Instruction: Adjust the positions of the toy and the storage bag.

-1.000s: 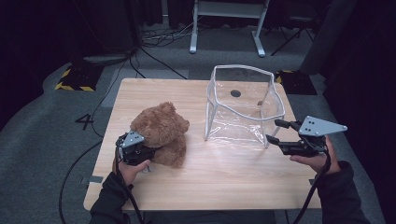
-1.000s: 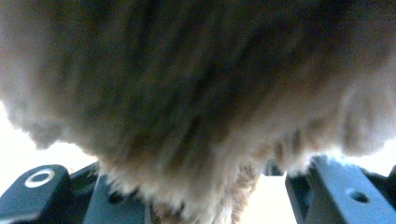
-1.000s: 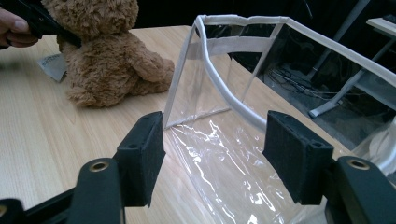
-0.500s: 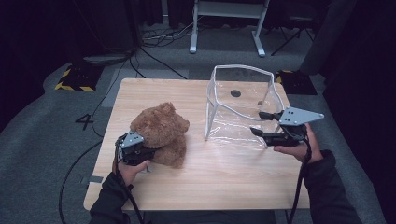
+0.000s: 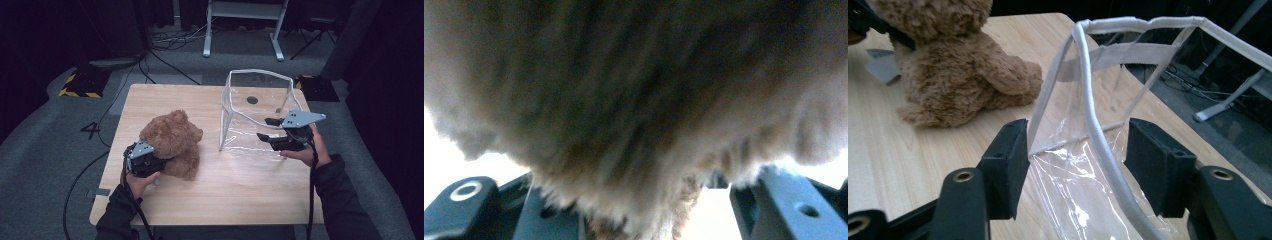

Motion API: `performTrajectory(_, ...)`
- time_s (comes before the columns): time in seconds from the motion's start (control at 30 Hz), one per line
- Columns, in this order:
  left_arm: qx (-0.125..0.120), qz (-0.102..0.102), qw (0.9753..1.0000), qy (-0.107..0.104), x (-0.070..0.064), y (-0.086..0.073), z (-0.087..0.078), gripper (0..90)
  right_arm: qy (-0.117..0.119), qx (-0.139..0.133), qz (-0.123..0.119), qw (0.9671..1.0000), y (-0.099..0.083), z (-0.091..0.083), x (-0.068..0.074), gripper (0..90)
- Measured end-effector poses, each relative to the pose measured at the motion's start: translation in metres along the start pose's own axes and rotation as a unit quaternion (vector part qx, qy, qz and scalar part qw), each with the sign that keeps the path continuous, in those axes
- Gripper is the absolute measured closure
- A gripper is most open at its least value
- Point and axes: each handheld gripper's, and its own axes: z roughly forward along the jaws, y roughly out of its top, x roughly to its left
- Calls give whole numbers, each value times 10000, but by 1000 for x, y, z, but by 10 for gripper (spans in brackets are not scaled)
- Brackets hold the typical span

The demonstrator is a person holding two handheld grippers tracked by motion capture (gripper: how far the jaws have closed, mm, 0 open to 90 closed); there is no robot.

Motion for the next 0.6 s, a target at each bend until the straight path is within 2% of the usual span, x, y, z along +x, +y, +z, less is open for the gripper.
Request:
performTrajectory(0.1,2,10,10000,-7,0,0,0,566,19,53,40,10000,-1,4,-3,469)
performTrajectory(0.37,-5,20,10000,-18,0,0,0,566,104,159,52,9998,-3,14,-5,687)
performTrajectory(0.47,-14,13,10000,-29,0,0,1,566,-16,223,-59,9997,-1,17,-2,780)
performTrajectory(0.57,-14,13,10000,-47,0,0,1,566,25,211,-91,9997,0,19,0,824)
performTrajectory(0.6,-14,23,10000,-54,1,0,1,566,107,174,-145,9997,0,20,1,854)
